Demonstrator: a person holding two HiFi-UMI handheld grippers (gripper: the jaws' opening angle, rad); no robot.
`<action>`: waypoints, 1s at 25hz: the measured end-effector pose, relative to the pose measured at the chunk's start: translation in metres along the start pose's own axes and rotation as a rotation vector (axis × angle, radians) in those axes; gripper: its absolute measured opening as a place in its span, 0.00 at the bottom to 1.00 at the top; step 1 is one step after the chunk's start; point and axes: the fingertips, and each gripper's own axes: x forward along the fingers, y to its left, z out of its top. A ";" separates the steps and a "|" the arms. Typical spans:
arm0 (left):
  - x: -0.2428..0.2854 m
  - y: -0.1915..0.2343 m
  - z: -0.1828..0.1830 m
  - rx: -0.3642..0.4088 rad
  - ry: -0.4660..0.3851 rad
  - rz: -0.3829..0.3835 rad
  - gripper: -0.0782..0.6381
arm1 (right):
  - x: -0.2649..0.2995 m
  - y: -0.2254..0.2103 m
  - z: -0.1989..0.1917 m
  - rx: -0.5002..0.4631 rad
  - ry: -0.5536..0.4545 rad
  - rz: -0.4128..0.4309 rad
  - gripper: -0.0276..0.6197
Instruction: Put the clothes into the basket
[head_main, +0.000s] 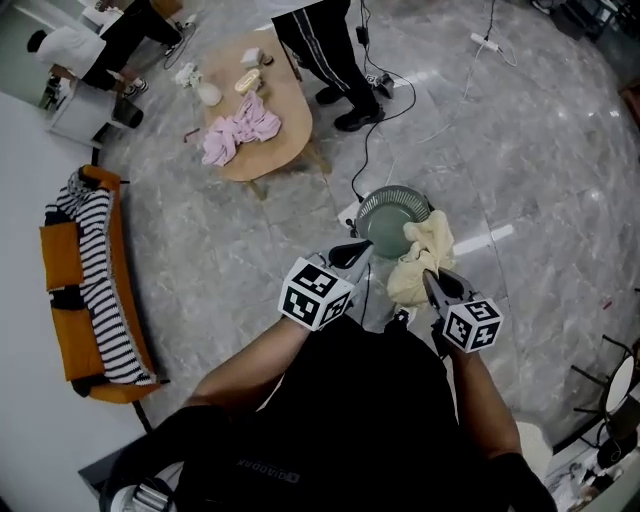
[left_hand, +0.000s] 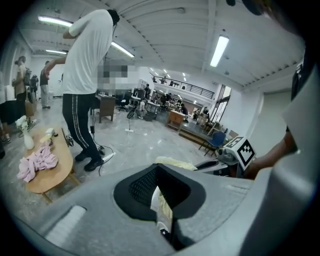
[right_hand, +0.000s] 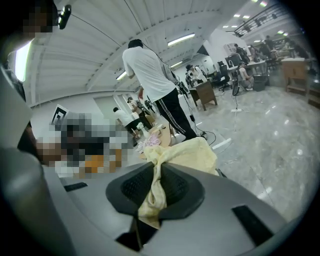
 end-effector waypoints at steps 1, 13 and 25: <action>0.003 0.003 -0.004 0.013 0.018 -0.020 0.11 | 0.003 0.000 -0.006 0.021 -0.001 -0.026 0.13; 0.048 0.055 -0.070 -0.036 0.174 -0.114 0.11 | 0.115 -0.073 -0.123 0.138 0.195 -0.226 0.13; 0.078 0.070 -0.130 -0.151 0.245 -0.104 0.11 | 0.214 -0.157 -0.229 0.095 0.417 -0.311 0.13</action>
